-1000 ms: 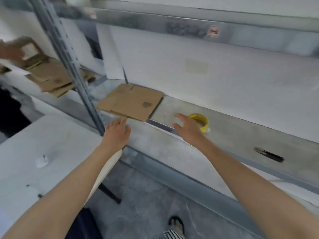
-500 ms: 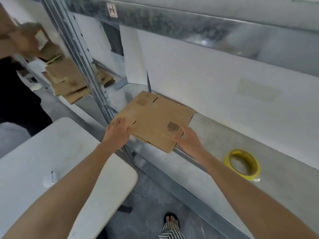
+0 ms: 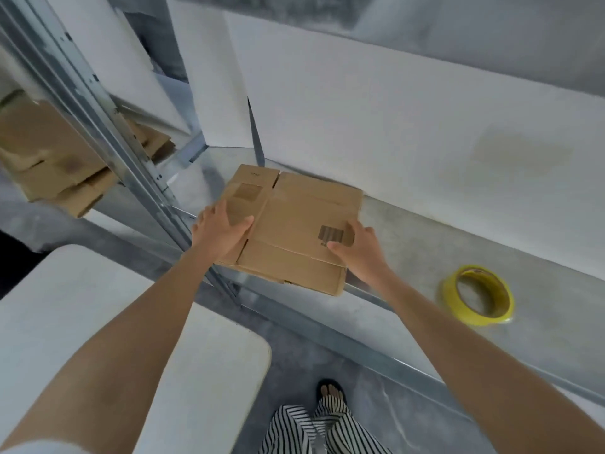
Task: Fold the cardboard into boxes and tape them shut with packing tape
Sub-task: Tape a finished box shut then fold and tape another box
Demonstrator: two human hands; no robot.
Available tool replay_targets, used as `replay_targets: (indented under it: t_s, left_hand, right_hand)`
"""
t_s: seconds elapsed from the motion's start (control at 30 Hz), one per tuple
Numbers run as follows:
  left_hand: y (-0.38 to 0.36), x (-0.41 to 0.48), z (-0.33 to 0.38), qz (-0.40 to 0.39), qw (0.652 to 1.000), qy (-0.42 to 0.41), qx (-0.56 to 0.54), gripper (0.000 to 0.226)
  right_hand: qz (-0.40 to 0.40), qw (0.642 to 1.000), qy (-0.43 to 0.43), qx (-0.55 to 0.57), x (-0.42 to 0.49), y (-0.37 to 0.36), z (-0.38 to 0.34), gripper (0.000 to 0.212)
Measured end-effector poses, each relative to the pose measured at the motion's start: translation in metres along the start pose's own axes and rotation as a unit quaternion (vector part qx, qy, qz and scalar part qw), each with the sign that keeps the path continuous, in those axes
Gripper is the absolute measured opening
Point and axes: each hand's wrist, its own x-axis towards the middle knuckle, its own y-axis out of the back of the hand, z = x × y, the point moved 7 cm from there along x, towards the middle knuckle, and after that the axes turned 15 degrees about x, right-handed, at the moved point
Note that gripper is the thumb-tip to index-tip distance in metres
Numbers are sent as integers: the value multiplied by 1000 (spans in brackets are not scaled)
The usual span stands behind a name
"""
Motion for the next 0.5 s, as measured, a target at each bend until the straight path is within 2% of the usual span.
replay_targets:
  t_s: [0.27,0.5]
  left_hand:
    - [12,-19,6,8,994,-22,-102,86]
    - [43,-65,48,36,984,-69,-158,90]
  right_hand:
    - [81,995,24,58,-29,18,-14,72]
    - [121,984,83,97,-72,67,-17,76]
